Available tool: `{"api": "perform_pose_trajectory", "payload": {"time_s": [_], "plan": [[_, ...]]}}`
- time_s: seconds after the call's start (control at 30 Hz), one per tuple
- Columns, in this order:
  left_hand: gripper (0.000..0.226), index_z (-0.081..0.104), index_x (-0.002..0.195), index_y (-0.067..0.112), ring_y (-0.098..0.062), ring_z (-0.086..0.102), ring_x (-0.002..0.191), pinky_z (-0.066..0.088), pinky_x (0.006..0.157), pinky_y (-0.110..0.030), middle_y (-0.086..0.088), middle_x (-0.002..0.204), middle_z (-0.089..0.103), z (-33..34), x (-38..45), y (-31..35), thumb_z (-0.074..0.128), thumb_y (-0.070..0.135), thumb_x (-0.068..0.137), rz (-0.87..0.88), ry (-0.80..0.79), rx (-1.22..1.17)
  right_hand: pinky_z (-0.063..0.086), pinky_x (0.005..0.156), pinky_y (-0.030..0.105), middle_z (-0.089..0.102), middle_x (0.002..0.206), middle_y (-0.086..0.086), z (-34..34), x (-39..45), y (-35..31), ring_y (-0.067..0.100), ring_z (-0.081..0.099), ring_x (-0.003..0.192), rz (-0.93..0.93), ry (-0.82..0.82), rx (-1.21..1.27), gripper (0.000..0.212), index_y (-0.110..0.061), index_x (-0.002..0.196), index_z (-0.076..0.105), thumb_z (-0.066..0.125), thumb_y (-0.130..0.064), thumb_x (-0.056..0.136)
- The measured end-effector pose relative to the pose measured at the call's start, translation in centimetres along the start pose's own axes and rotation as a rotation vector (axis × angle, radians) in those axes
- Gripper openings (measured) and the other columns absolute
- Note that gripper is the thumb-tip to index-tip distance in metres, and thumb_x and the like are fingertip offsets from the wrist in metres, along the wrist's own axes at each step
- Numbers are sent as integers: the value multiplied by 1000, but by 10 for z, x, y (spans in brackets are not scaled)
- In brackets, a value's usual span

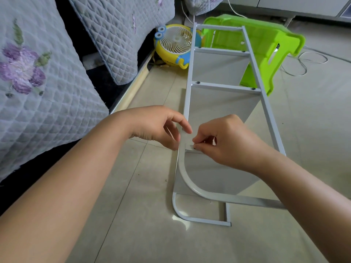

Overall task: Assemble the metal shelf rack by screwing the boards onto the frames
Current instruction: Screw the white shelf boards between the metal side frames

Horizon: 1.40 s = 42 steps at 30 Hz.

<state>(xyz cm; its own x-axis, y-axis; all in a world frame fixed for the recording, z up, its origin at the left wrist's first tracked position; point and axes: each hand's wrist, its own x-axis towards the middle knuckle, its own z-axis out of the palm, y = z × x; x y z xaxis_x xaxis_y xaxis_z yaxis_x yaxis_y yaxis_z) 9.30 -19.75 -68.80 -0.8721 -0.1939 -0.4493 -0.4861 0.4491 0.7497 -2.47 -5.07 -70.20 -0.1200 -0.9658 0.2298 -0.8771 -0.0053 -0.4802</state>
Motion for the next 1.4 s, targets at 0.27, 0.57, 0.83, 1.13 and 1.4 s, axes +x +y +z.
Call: {"api": "perform_pose_trajectory", "payload": {"time_s": [0.27, 0.57, 0.83, 1.13, 1.4], "plan": [[44, 53, 86, 40, -1, 57, 63, 50, 70, -18, 11, 73, 60, 14, 2, -3, 76, 5, 72, 69, 119, 102, 44, 46, 19, 60, 51, 6, 3, 6, 3, 18, 49, 40, -30, 17, -89, 7, -4, 60, 66, 62, -8, 65], [37, 57, 81, 34, -5, 56, 64, 49, 69, -16, 8, 72, 61, 17, 3, -3, 75, 3, 72, 111, 213, 131, 45, 36, 28, 59, 49, 3, 1, 11, 4, 25, 54, 41, -185, -32, -244, 10, -8, 57, 67, 58, -6, 61], [33, 59, 87, 31, -2, 56, 65, 49, 73, -18, 10, 72, 60, 18, 1, -2, 76, 6, 73, 98, 216, 116, 34, 50, 13, 62, 52, 0, -2, 7, 10, 11, 51, 43, -210, 6, -142, 9, -8, 62, 72, 63, -7, 62], [43, 61, 92, 35, -1, 60, 66, 49, 71, -14, 10, 73, 62, 14, 5, -5, 65, -5, 78, 77, 190, 156, 42, 53, 23, 65, 59, 4, 4, 0, 17, 18, 55, 48, -212, 51, -128, 13, -4, 76, 71, 62, -4, 67], [41, 64, 115, 26, -7, 56, 73, 45, 74, -25, 5, 95, 63, 11, 8, 14, 45, 0, 89, 57, 518, 374, 43, 63, 16, 69, 72, 16, -62, -23, 89, 17, 60, 62, 214, 272, -91, 13, 1, 83, 72, 63, -5, 76]]}}
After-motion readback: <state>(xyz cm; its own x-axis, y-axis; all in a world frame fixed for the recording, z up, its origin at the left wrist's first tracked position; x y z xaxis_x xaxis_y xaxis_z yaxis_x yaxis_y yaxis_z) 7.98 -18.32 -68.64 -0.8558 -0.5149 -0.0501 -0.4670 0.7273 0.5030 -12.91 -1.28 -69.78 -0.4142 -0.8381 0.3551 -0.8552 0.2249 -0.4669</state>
